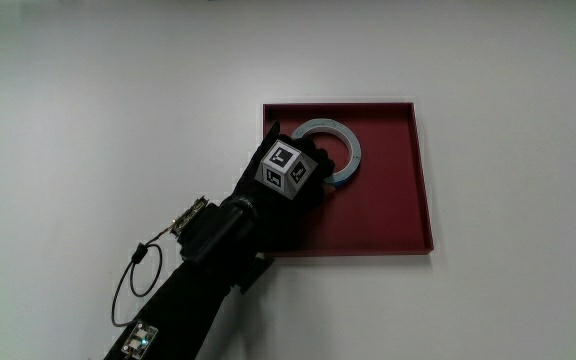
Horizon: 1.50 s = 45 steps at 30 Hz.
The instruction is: Place blue tape
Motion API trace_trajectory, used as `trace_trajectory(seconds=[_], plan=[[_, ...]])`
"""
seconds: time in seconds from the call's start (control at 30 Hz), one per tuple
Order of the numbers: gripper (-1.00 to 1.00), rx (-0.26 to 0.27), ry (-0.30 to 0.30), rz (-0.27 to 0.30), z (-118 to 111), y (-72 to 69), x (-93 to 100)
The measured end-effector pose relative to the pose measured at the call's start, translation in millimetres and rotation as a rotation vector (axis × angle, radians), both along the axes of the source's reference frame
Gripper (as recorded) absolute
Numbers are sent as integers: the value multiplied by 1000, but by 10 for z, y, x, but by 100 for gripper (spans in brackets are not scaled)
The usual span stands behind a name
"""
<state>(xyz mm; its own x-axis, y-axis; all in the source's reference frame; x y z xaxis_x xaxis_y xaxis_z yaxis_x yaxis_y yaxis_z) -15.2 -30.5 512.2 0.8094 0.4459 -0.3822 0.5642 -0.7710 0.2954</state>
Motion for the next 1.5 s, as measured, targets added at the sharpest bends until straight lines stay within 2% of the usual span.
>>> trace_trajectory(seconds=[0.1,0.37,0.53,0.77,0.83,0.93,1.0,1.07,1.13,1.17,1.2,1.27,1.3,1.37,1.43,1.47,1.5], plan=[[0,-19,-33,4,12,-19,19],[0,-78,-57,-14,75,-38,14],[-18,-93,-57,-11,108,-42,20],[-43,-80,-54,-18,81,-39,23],[-50,-92,-62,-10,91,-42,35],[-61,-93,-68,-20,94,-38,29],[-68,-112,-59,-33,88,-36,9],[-75,-81,-50,-46,-7,-26,-25],[-82,-38,1,-40,-46,-28,-74],[-86,-47,14,-64,-135,-28,-109],[-89,-9,55,-47,-66,-31,-144],[-96,-1,44,-62,-328,-23,-234],[-100,-37,64,-77,-308,-19,-275],[-100,-34,91,-51,-314,-13,-360],[-100,-77,114,-75,-280,21,-476],[-100,-54,-3,-58,-664,52,-486],[-100,-75,54,-74,-512,78,-552]])
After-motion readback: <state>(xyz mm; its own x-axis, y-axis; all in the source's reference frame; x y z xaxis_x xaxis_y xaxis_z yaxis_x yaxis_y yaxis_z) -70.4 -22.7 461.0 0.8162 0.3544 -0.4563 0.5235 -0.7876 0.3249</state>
